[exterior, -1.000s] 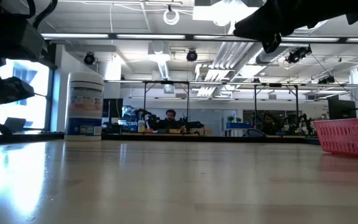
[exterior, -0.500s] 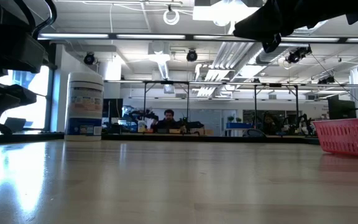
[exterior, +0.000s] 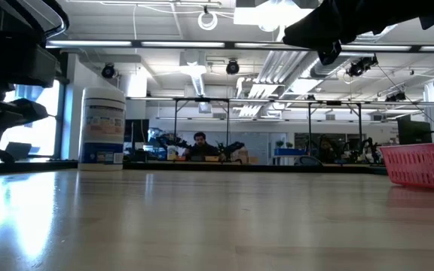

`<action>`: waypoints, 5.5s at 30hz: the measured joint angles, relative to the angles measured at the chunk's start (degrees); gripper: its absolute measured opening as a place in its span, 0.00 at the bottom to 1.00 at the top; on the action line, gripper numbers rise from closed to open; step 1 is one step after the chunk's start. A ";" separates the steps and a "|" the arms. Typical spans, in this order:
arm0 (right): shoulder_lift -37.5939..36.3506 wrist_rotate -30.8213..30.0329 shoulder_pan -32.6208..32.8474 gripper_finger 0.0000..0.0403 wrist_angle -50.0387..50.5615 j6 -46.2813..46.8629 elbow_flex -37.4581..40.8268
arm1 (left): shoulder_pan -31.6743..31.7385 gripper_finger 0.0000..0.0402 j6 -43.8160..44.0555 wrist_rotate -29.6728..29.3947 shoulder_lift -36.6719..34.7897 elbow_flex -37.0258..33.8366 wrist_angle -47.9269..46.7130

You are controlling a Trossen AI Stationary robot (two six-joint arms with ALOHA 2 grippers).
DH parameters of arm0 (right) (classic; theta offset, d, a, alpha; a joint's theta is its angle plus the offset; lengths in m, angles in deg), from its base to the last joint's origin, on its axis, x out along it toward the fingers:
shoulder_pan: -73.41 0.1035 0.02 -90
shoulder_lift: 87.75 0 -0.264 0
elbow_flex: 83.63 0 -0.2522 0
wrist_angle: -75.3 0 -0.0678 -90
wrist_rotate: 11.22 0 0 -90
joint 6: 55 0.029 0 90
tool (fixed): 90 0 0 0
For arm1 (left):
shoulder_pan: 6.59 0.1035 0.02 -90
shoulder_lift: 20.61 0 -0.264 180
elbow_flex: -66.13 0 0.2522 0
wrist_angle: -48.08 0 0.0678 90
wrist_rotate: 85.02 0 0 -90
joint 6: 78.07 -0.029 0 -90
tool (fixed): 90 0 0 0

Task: Pick & Place First Aid Supplies
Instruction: Put the orange ointment pack into the bottom red basket, then put the black towelette pack into the top red basket

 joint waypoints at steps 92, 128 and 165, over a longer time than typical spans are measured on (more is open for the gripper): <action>42.87 7.43 6.29 0.00 -21.67 -3.50 -15.23 | 22.60 0.45 -38.13 15.98 -9.90 -3.45 66.35; 11.35 37.98 39.61 0.00 48.60 95.27 -8.14 | 22.62 0.46 -37.57 5.47 -11.21 -3.50 46.69; 11.01 -11.45 30.93 0.00 32.61 41.09 -13.74 | 22.60 0.46 -32.23 2.80 -16.53 -3.48 44.70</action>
